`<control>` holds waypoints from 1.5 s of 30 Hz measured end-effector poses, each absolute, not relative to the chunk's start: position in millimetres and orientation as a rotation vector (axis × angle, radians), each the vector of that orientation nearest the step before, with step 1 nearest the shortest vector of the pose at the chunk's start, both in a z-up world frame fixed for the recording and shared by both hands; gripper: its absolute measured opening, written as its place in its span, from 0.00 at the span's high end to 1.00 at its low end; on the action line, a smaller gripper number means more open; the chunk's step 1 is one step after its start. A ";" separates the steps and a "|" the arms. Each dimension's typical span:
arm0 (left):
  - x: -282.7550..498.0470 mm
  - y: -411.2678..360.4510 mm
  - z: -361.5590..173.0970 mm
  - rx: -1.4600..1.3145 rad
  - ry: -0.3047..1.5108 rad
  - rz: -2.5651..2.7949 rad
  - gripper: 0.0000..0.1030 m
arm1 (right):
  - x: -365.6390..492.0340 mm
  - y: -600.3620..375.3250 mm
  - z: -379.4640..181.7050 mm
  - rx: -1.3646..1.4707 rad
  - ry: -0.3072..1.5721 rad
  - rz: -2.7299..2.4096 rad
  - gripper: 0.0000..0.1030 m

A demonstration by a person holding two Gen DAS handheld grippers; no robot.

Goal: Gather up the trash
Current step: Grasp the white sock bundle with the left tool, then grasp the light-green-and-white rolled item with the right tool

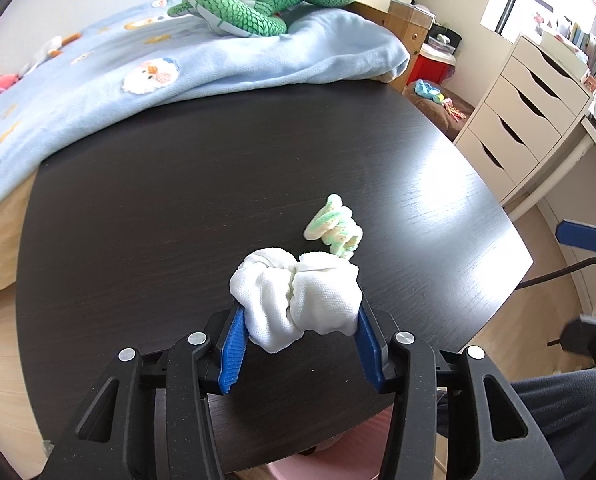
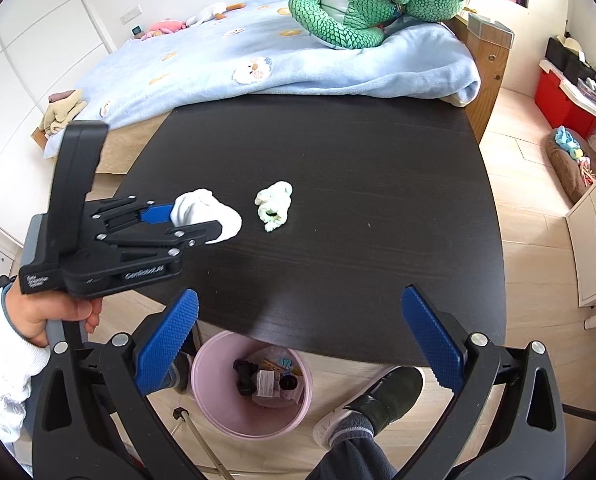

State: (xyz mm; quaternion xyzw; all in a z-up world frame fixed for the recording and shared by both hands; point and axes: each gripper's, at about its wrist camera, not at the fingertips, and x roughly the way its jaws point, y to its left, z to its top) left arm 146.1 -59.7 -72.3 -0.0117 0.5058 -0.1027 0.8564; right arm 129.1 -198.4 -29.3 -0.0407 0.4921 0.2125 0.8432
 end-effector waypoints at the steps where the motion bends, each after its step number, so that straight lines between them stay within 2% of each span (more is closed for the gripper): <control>1: 144.6 -57.7 -70.5 -0.018 1.061 -0.213 0.55 | 133.3 -195.8 -29.0 -0.082 1.041 0.455 0.03; 13: 134.8 -41.5 -57.9 0.002 1.039 -0.202 0.55 | 189.5 -155.3 -39.2 -0.092 1.117 0.475 0.03; 29: 127.4 -26.0 -62.0 -0.008 1.044 -0.192 0.55 | 245.7 -111.4 -102.0 -0.149 1.307 0.453 0.04; 32: 127.0 -24.2 -63.7 -0.011 1.047 -0.193 0.55 | 250.5 -106.5 -108.7 -0.160 1.322 0.449 0.23; 34: 127.0 -23.5 -66.1 -0.016 1.050 -0.193 0.55 | 252.7 -102.8 -111.3 -0.172 1.326 0.449 0.26; 40: 126.9 -23.4 -71.2 -0.023 1.058 -0.196 0.55 | 255.0 -95.9 -116.9 -0.190 1.332 0.458 0.44; 45: 127.1 -23.6 -72.1 -0.026 1.062 -0.197 0.55 | 256.7 -96.0 -119.2 -0.200 1.327 0.455 0.68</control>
